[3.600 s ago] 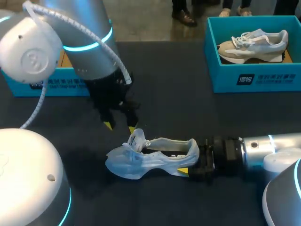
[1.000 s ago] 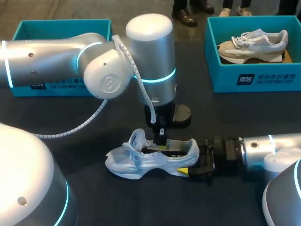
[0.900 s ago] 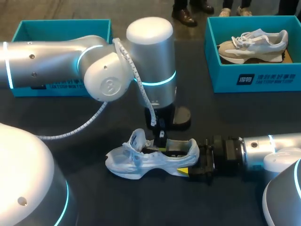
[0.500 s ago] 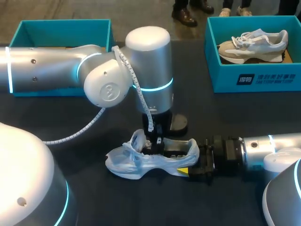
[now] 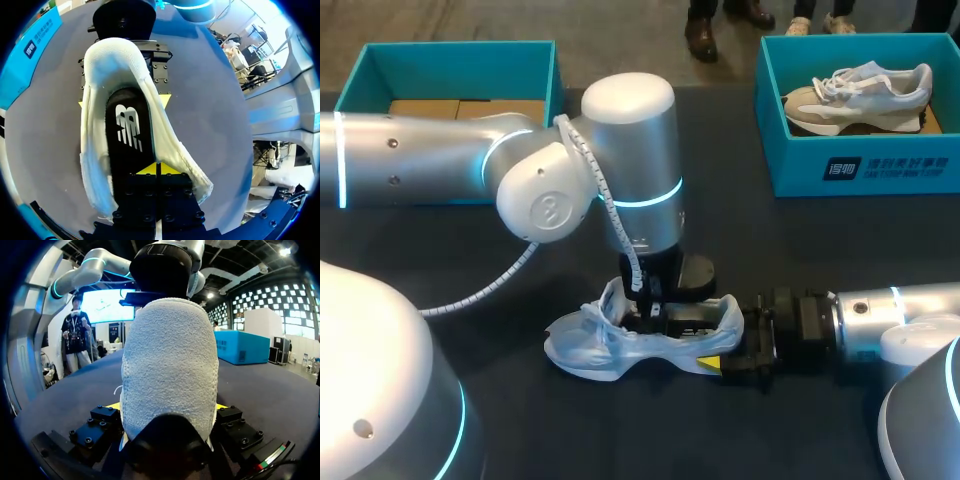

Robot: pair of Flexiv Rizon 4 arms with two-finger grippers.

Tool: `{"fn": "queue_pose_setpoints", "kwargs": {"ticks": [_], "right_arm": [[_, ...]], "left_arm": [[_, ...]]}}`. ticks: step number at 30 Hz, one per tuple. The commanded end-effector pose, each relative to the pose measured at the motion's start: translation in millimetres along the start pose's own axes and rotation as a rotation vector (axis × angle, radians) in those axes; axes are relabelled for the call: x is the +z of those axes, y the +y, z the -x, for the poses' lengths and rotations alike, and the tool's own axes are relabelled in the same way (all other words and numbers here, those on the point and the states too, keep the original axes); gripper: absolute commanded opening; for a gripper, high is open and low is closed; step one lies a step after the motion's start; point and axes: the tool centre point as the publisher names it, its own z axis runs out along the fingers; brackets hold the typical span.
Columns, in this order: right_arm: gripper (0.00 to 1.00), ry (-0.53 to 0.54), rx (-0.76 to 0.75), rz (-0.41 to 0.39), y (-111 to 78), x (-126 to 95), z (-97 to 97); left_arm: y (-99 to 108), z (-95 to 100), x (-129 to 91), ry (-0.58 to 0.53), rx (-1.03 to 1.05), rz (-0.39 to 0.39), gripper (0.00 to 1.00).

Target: Take the shoe out of the shoebox, open the shoe tongue, remove and reinsert the insole, then place the shoe into the shoebox

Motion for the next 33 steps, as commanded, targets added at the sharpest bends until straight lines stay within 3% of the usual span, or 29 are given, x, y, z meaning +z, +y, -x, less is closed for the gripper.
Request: {"fn": "queue_pose_setpoints", "kwargs": {"ticks": [1, 4, 10, 23, 33], "right_arm": [[0.00, -0.003, 0.000, -0.003, -1.3, 0.2, 0.2], [0.00, -0.003, 0.000, -0.003, -1.3, 0.2, 0.2], [0.00, -0.003, 0.000, -0.003, -1.3, 0.2, 0.2], [0.00, -0.003, 0.000, -0.003, -1.3, 0.2, 0.2], [0.00, -0.003, 0.000, -0.003, -1.3, 0.2, 0.2]], "left_arm": [[-2.6, -1.2, 6.4, -0.003, 0.003, 0.005, 0.00], [-2.8, -1.2, 7.4, -0.004, 0.000, 0.008, 0.16], [-2.4, 0.3, 15.6, -0.034, -0.005, 0.025, 0.26], [2.6, 14.3, 30.3, -0.106, -0.033, 0.010, 0.35], [1.8, 29.5, 33.9, -0.257, -0.050, 0.055, 0.42]]}}
